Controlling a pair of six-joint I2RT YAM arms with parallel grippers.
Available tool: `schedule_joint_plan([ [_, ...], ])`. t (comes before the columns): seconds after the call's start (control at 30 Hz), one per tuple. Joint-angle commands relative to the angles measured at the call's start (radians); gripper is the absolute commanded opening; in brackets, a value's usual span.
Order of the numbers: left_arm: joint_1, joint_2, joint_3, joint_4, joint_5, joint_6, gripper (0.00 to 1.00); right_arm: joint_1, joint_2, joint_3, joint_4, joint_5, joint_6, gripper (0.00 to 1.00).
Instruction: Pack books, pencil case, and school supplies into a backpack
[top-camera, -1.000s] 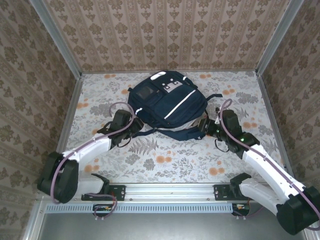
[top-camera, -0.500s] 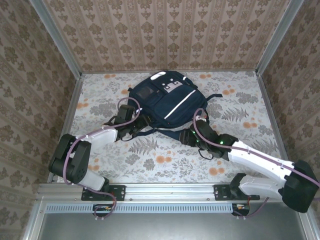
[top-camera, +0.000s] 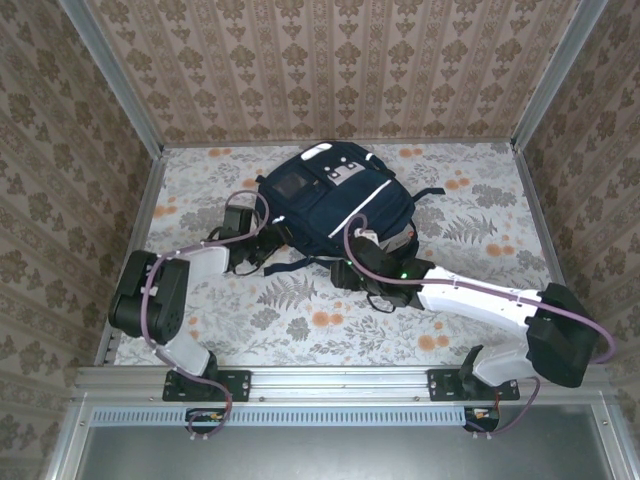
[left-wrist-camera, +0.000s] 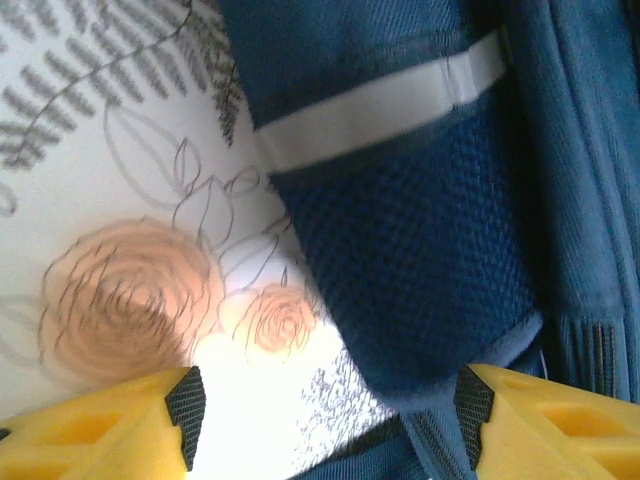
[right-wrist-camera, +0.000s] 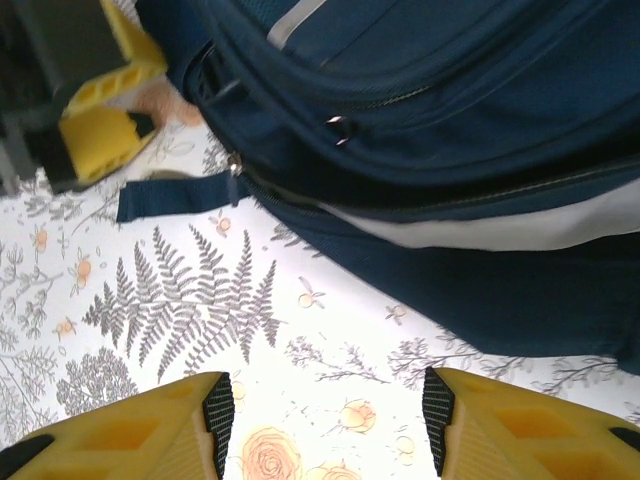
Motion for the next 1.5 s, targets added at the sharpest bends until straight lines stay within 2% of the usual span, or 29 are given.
schedule_joint_plan([
  [0.0,0.017,0.054,0.088,0.055,0.064,0.016,0.7,0.029,0.057,0.053,0.026,0.038,0.016,0.56],
  [0.17,0.041,0.16,0.11,0.141,0.11,-0.021,0.6,0.066,0.125,0.109,0.031,0.041,0.014,0.56],
  [0.33,0.031,0.218,0.116,0.192,0.112,-0.056,0.57,0.082,0.182,0.163,0.023,0.049,0.014,0.55],
  [0.37,0.028,0.23,0.113,0.212,0.116,-0.071,0.52,0.082,0.189,0.171,0.021,0.05,0.014,0.55],
  [0.5,0.026,0.248,0.079,0.331,0.121,-0.146,0.08,0.083,0.21,0.188,0.019,0.053,0.015,0.56],
  [0.53,0.026,0.239,0.071,0.338,0.113,-0.154,0.0,0.083,0.214,0.191,0.017,0.055,0.014,0.56],
  [0.73,0.003,0.072,0.025,0.247,0.036,-0.159,0.0,0.089,0.242,0.214,-0.026,0.096,0.022,0.54],
  [0.87,-0.054,-0.046,0.026,0.12,-0.028,-0.133,0.0,0.098,0.256,0.212,-0.051,0.134,0.039,0.5],
  [1.0,-0.12,-0.118,0.015,0.065,-0.079,-0.145,0.0,0.109,0.249,0.206,-0.102,0.195,0.067,0.48],
  [1.23,-0.237,-0.178,-0.016,0.048,-0.167,-0.2,0.0,0.124,0.233,0.222,-0.227,0.281,0.149,0.46],
  [1.47,-0.27,-0.187,-0.011,0.042,-0.19,-0.219,0.0,0.135,0.315,0.312,-0.377,0.342,0.214,0.39],
])
